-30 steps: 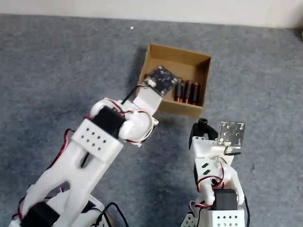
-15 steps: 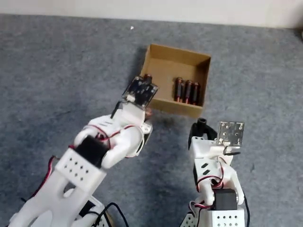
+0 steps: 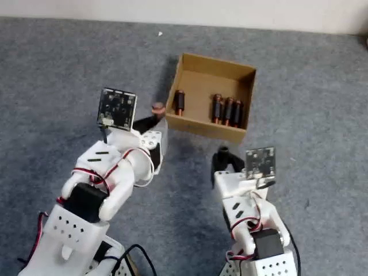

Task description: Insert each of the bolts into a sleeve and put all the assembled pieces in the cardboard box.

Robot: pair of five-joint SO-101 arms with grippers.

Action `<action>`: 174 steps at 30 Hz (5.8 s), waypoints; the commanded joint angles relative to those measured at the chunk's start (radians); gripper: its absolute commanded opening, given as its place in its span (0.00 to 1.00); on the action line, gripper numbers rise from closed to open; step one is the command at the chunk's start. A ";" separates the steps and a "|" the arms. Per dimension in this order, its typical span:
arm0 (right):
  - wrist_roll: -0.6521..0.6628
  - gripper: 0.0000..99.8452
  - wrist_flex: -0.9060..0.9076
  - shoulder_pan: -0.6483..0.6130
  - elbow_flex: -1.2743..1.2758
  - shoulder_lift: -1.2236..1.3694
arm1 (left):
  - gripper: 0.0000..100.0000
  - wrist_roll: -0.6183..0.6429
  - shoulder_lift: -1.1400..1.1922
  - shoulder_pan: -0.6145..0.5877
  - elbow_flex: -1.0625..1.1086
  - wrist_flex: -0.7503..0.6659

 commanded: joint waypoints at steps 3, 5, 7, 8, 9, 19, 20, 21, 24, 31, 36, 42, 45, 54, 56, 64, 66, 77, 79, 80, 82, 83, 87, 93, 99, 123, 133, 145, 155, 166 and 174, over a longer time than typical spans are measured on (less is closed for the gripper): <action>0.032 0.00 -0.033 -0.071 -0.013 -0.016 | 0.01 0.120 -0.058 -0.008 -0.005 -0.112; 0.066 0.00 -0.033 -0.093 -0.012 -0.016 | 0.01 0.144 -0.077 -0.008 -0.005 -0.132; 0.080 0.00 -0.033 -0.113 -0.012 -0.016 | 0.01 0.161 -0.088 -0.005 -0.004 -0.155; 0.081 0.00 -0.033 -0.124 -0.012 -0.016 | 0.01 0.161 -0.088 0.008 -0.004 -0.166; 0.081 0.00 -0.033 -0.133 -0.013 -0.016 | 0.01 0.161 -0.088 0.025 -0.002 -0.173; 0.092 0.00 -0.033 -0.188 -0.015 -0.025 | 0.01 0.161 -0.090 0.174 0.203 -0.413; 0.112 0.00 -0.033 -0.188 -0.015 -0.025 | 0.01 0.161 -0.090 0.180 0.223 -0.437; 0.132 0.00 -0.033 -0.196 -0.015 -0.025 | 0.01 0.161 -0.090 0.185 0.239 -0.454; 0.149 0.00 -0.033 -0.202 -0.015 -0.025 | 0.01 0.160 -0.091 0.196 0.255 -0.466; 0.150 0.00 -0.033 -0.197 -0.015 -0.025 | 0.01 0.160 -0.091 0.202 0.260 -0.466; 0.152 0.00 -0.033 -0.200 -0.030 -0.025 | 0.01 0.157 -0.091 0.202 0.283 -0.465; 0.152 0.00 -0.028 -0.203 -0.087 -0.025 | 0.01 0.153 -0.137 0.239 0.278 -0.416; 0.152 0.00 -0.028 -0.208 -0.091 -0.025 | 0.01 0.153 -0.216 0.240 0.305 -0.407; 0.199 0.00 -0.028 -0.269 -0.091 -0.025 | 0.01 0.153 -0.374 0.239 0.420 -0.413; 0.199 0.00 -0.028 -0.271 -0.096 -0.025 | 0.01 0.153 -0.386 0.236 0.429 -0.414; 0.201 0.00 -0.027 -0.271 -0.136 -0.025 | 0.01 0.153 -0.392 0.219 0.438 -0.414; 0.201 0.00 -0.027 -0.271 -0.136 -0.025 | 0.01 0.153 -0.392 0.199 0.440 -0.414; 0.201 0.00 -0.028 -0.269 -0.179 -0.025 | 0.01 0.153 -0.392 0.189 0.443 -0.405; 0.201 0.00 -0.028 -0.269 -0.179 -0.025 | 0.01 0.155 -0.392 0.196 0.452 -0.405; 0.201 0.00 -0.028 -0.269 -0.179 -0.025 | 0.01 0.155 -0.392 0.209 0.464 -0.408; 0.201 0.00 -0.028 -0.266 -0.179 -0.025 | 0.01 0.152 -0.392 0.239 0.484 -0.410; 0.201 0.00 -0.028 -0.263 -0.179 -0.025 | 0.01 0.137 -0.392 0.245 0.489 -0.410; 0.199 0.00 -0.028 -0.263 -0.179 -0.025 | 0.03 0.029 -0.392 0.265 0.490 -0.374; 0.199 0.00 -0.028 -0.263 -0.179 -0.025 | 0.14 0.015 -0.392 0.278 0.481 -0.249; 0.196 0.00 -0.028 -0.262 -0.179 -0.025 | 0.15 0.012 -0.392 0.274 0.481 -0.238; 0.124 0.00 -0.133 0.027 -0.056 -0.025 | 0.15 -0.109 -0.394 -0.028 0.516 -0.193; 0.107 0.00 -0.151 0.062 -0.041 -0.024 | 0.01 -0.107 -0.394 -0.191 0.639 -0.193; 0.209 0.00 -0.153 0.056 -0.142 -0.012 | 0.01 -0.109 -0.489 -0.294 0.768 -0.281; 0.222 0.00 -0.156 0.056 -0.469 0.479 | 0.01 -0.106 -0.751 -0.295 0.817 -0.143; 0.222 0.00 -0.398 0.056 -0.826 1.109 | 0.01 -0.107 -0.736 -0.289 0.817 -0.025; 0.222 0.00 -0.690 0.056 -0.898 1.455 | 0.01 -0.107 -0.736 -0.289 0.817 -0.025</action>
